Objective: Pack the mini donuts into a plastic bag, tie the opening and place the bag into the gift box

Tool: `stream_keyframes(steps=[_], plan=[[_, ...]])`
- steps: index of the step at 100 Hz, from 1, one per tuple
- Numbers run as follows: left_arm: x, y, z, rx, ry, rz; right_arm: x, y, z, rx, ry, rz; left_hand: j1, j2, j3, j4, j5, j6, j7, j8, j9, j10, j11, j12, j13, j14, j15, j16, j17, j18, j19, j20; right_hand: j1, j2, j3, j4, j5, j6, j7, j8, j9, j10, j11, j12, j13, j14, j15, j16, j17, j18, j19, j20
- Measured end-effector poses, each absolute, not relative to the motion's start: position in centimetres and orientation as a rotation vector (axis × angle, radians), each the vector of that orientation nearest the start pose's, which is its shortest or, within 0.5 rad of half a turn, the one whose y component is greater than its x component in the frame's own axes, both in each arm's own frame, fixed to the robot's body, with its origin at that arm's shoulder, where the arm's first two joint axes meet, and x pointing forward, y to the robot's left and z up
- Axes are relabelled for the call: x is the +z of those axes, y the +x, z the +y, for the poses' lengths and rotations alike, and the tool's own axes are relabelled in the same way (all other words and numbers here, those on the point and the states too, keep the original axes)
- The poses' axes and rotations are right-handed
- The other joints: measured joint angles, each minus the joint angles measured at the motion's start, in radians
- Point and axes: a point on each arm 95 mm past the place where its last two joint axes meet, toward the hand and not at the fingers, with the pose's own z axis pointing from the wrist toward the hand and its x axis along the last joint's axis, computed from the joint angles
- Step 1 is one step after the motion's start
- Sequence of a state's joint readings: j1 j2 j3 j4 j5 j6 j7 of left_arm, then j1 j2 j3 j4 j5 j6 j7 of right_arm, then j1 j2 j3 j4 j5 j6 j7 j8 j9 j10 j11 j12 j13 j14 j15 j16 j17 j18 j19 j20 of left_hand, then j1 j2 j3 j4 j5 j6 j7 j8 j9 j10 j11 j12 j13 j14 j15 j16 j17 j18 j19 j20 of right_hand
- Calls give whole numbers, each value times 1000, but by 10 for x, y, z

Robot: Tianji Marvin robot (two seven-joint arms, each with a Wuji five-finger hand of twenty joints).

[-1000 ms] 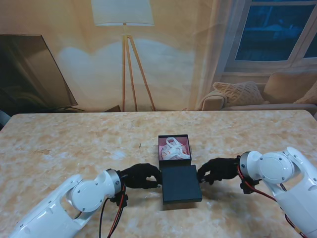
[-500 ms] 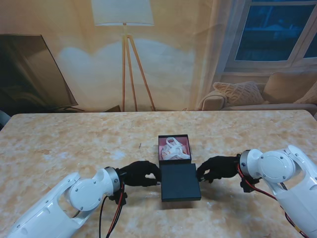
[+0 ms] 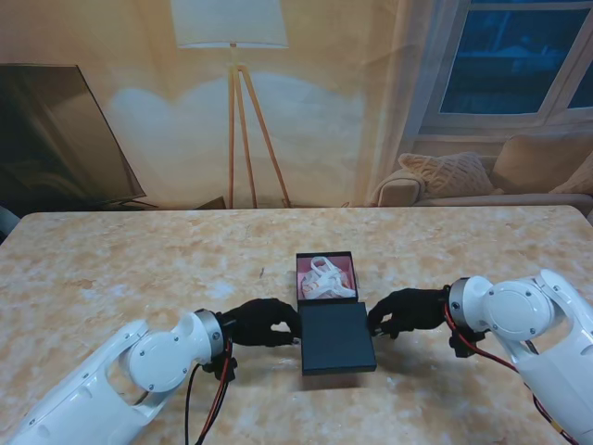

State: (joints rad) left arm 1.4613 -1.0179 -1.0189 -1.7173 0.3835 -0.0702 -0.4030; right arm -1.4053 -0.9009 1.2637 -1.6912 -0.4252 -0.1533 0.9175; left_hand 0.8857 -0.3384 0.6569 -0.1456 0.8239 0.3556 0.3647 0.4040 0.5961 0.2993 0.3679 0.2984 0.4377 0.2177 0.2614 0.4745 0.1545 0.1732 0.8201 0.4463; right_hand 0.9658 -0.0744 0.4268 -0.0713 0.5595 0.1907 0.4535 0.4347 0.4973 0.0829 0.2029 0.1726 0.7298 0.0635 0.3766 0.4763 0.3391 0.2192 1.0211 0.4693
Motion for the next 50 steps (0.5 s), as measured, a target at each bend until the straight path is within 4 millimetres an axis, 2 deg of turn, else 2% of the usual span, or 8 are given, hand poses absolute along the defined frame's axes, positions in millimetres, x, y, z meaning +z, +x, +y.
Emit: stream_keyframes(steps=[50], plan=[[-303,378,-79,-1828,-1645,1933,-270,406,-27,1337,1636,2271,0,0,0,0,0,0,0,0,0,0,0,0,0,0,0,0,1,1,5,0,0,0,-19,0,0,0,4,0,1,0,0,2,3,0,10,0,1,0,1,0]])
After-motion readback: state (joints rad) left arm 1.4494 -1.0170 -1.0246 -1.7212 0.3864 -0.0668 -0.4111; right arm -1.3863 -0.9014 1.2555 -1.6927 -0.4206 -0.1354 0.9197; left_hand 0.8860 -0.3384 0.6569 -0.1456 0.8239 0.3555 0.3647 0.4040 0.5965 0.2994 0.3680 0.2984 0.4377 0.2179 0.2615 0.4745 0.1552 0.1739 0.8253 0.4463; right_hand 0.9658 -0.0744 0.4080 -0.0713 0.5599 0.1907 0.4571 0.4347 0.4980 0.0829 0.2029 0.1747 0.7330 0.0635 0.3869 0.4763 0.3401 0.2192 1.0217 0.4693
